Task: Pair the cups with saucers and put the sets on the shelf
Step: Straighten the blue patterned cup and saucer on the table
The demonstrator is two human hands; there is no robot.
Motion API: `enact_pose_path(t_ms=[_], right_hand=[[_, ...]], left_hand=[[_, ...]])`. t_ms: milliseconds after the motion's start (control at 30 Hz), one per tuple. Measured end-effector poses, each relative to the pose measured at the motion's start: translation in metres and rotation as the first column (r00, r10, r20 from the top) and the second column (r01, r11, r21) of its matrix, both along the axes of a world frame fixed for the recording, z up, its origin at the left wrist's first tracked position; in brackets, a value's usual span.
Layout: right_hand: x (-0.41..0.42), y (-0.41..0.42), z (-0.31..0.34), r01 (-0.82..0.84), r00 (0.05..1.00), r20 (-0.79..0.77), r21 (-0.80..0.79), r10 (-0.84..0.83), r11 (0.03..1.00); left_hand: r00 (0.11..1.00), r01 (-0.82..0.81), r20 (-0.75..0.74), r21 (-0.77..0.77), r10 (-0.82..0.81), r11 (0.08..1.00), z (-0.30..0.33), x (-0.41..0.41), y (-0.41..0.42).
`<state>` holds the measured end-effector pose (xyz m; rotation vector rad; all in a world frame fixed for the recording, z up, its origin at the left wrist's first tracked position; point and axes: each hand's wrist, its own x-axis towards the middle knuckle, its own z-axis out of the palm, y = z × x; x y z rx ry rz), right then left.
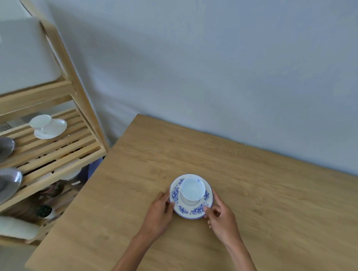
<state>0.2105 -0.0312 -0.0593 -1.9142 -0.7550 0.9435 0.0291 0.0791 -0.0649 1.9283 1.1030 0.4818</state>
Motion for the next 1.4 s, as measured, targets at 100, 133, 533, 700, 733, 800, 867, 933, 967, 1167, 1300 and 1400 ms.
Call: enact_pose_path(t_ms=[100, 133, 533, 700, 733, 800, 867, 933, 967, 1167, 1300, 1400], right_hand=[[-0.026, 0.015, 0.004, -0.050, 0.999, -0.002, 0.018, 0.050, 0.999], [-0.035, 0.021, 0.005, -0.066, 0.998, -0.001, 0.025, 0.066, 0.997], [-0.160, 0.145, 0.013, -0.319, 0.947, -0.013, 0.061, 0.321, 0.946], [-0.208, 0.200, 0.007, -0.412, 0.911, 0.002, 0.056, 0.413, 0.909], [-0.216, 0.211, 0.006, -0.427, 0.904, 0.005, 0.060, 0.427, 0.902], [-0.231, 0.231, 0.007, -0.450, 0.893, 0.016, 0.051, 0.450, 0.891], [-0.245, 0.252, 0.006, -0.476, 0.879, 0.034, 0.029, 0.475, 0.879], [-0.256, 0.271, 0.006, -0.506, 0.862, 0.050, 0.019, 0.504, 0.863], [-0.261, 0.281, 0.006, -0.517, 0.855, 0.057, 0.013, 0.515, 0.856], [-0.283, 0.335, -0.003, -0.571, 0.814, 0.066, -0.086, 0.577, 0.816], [-0.292, 0.366, -0.017, -0.602, 0.786, 0.061, -0.150, 0.615, 0.784], [-0.293, 0.383, -0.029, -0.599, 0.786, 0.046, -0.187, 0.617, 0.778]], left_hand=[[0.999, -0.026, 0.022, -0.006, 0.026, 1.000, 0.003, -0.031, 0.011], [0.999, -0.039, 0.030, -0.012, 0.039, 0.999, 0.004, -0.041, 0.015], [0.963, -0.263, 0.046, -0.033, 0.264, 0.964, 0.010, -0.188, 0.089], [0.933, -0.359, 0.003, -0.031, 0.359, 0.933, 0.007, -0.241, 0.122], [0.930, -0.369, -0.004, -0.023, 0.369, 0.929, 0.007, -0.250, 0.129], [0.921, -0.389, 0.002, -0.005, 0.389, 0.921, 0.008, -0.265, 0.142], [0.907, -0.422, 0.006, -0.002, 0.422, 0.907, 0.007, -0.278, 0.156], [0.888, -0.460, 0.010, -0.025, 0.460, 0.888, 0.005, -0.288, 0.171], [0.881, -0.472, 0.015, -0.038, 0.473, 0.881, 0.004, -0.292, 0.178], [0.860, -0.508, 0.016, -0.069, 0.510, 0.859, -0.009, -0.309, 0.215], [0.826, -0.563, -0.033, -0.106, 0.563, 0.820, -0.023, -0.312, 0.237], [0.799, -0.602, -0.074, -0.110, 0.597, 0.791, -0.028, -0.309, 0.249]])
